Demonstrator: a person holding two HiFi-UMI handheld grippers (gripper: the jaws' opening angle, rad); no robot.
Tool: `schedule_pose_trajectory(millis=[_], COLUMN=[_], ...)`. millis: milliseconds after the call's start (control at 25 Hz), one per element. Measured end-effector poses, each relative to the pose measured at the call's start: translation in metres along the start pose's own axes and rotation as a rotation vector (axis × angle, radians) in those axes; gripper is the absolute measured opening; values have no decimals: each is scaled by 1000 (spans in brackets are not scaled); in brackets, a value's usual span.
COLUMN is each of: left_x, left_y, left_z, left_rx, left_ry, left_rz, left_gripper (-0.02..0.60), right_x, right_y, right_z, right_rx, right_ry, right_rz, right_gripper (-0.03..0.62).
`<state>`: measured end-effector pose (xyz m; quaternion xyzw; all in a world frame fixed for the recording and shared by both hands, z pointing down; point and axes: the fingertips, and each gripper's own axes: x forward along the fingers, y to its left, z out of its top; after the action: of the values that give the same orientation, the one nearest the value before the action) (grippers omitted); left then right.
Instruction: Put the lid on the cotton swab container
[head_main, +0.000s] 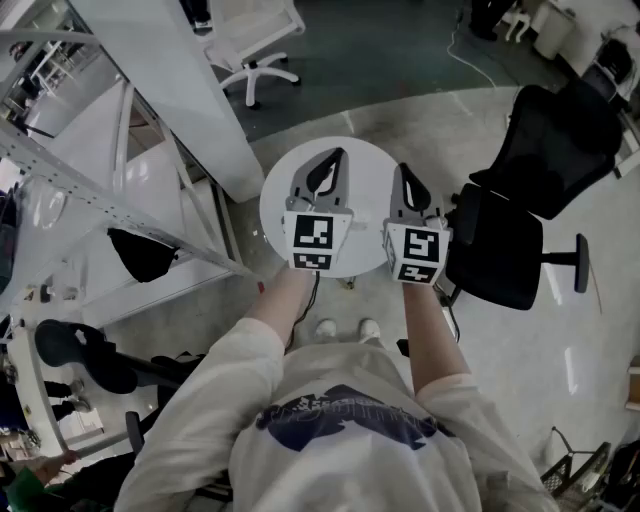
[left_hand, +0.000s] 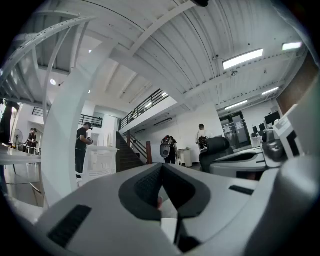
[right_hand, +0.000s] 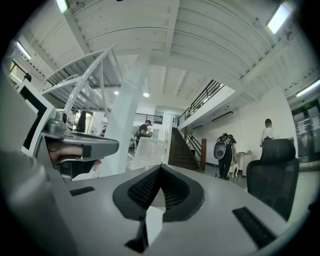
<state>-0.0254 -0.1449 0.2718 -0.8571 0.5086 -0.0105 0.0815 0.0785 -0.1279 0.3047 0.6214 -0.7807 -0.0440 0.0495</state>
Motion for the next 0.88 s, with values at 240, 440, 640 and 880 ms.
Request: schedule_pose_trajectory(millis=[240, 440, 640, 880], left_x=[0, 0, -2, -5], left_y=[-1, 0, 13, 22], left_z=[-2, -3, -6, -17], left_rx=[-1, -3, -29, -108], left_ry=[4, 4, -1, 19], left_rz=[-3, -12, -12, -78], left_gripper=[-2, -2, -2, 103], right_x=[1, 0, -3, -5], right_y=[3, 0, -13, -18], right_z=[4, 8, 13, 9], right_rx=[-10, 50, 131, 167], right_ry=[-12, -49, -93, -88], right_rz=[6, 42, 78, 140], right_gripper=[5, 8, 30, 222])
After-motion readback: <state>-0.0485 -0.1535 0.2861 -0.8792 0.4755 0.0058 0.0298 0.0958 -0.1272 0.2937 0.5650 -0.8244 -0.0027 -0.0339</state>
